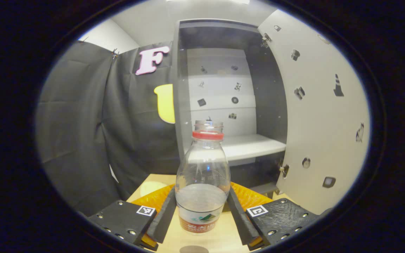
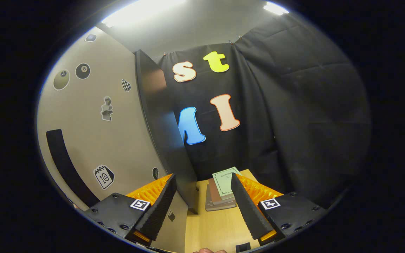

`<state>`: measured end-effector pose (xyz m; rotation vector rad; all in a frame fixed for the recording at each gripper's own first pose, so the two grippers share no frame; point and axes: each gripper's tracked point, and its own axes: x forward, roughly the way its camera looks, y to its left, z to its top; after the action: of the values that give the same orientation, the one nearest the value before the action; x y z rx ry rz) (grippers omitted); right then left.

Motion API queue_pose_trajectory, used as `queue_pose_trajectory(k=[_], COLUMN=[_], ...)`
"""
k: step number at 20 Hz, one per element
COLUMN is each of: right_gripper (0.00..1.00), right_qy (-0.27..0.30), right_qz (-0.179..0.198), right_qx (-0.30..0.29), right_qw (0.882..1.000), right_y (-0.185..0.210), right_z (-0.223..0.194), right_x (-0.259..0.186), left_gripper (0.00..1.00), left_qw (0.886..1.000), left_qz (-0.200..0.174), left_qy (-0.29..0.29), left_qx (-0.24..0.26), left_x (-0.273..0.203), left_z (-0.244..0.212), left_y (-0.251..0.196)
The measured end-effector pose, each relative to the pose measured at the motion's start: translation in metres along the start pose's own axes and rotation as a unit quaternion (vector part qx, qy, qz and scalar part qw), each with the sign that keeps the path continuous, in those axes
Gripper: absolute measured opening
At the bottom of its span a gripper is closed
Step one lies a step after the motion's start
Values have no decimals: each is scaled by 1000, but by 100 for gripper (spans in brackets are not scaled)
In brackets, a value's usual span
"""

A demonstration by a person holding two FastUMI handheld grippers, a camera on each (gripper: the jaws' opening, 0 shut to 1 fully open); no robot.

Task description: Open the cabinet door with the right hand, grasp the bottle in the cabinet with the left hand and place it on the coaster, then close the cabinet door with the right hand.

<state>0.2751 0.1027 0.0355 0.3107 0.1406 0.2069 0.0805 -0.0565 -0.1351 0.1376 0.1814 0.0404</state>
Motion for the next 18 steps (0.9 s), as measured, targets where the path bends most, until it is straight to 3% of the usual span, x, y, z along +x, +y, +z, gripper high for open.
queue_pose_trajectory(k=[1,12,13,18], right_gripper=[98,98,98,98], right_qy=[-1,-57,-59,-56], right_qz=[-5,-145,-154,-177], right_qx=[8,40,37,2], right_qw=[1000,987,986,983], right_y=[0,-37,-39,-37], right_z=[1,4,3,-6], right_x=[-1,-33,-37,-52], left_gripper=[77,77,82,77], left_qw=[1000,998,998,998], left_qz=[1,-17,-18,-17], left_qy=[9,44,50,49], left_qx=[-11,-44,-45,-34], left_x=[-4,-13,-11,-8], left_z=[-17,-169,-183,-207], left_y=[5,28,30,42])
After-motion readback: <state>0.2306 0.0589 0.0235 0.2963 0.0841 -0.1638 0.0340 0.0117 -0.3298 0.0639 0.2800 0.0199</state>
